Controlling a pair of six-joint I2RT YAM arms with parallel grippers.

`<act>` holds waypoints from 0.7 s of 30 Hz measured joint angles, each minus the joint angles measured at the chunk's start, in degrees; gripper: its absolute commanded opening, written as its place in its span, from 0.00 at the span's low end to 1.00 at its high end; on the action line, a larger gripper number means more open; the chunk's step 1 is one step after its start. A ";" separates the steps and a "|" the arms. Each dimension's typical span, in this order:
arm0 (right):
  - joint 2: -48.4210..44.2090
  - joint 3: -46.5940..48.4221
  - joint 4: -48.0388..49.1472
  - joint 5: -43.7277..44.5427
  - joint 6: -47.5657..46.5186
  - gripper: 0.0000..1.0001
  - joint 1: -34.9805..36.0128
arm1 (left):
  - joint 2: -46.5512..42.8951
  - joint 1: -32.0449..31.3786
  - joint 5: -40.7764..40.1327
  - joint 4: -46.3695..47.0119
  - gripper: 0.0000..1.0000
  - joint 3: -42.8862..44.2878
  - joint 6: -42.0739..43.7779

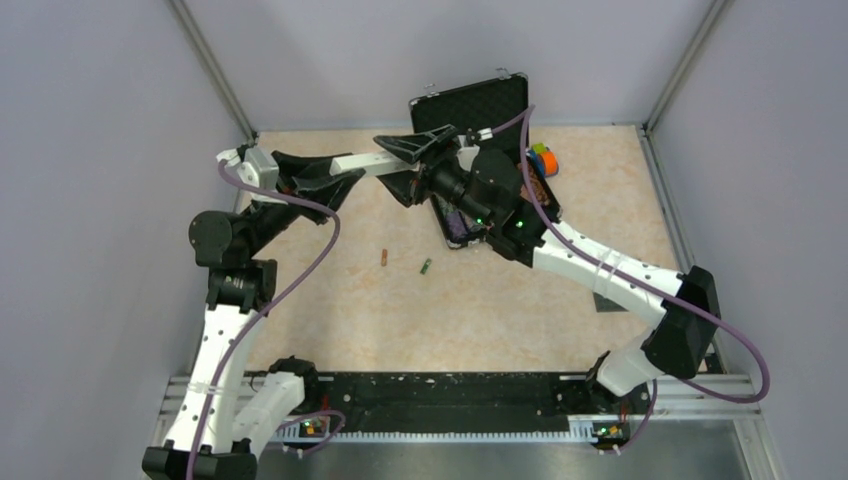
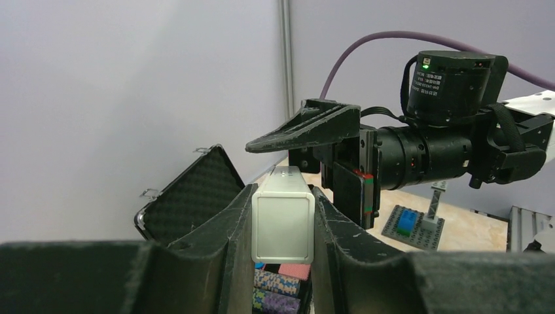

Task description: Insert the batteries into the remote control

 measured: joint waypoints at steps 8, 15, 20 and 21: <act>0.31 -0.20 2.01 0.13 2.71 0.04 -0.15 | -0.74 -0.02 -1.09 -1.44 0.54 -0.26 -0.52; 0.81 -0.20 -1.42 -2.54 -4.39 0.00 -2.58 | -0.83 -0.11 -4.00 -12.83 0.85 0.33 -3.19; 1.40 -0.22 -2.32 -7.76 -15.93 0.00 -7.65 | -0.15 -0.11 -3.52 -20.96 0.86 1.95 -7.26; 1.40 -0.20 -2.38 -8.85 -19.04 0.00 -8.41 | -0.15 -0.11 -3.34 -21.59 0.86 2.08 -8.48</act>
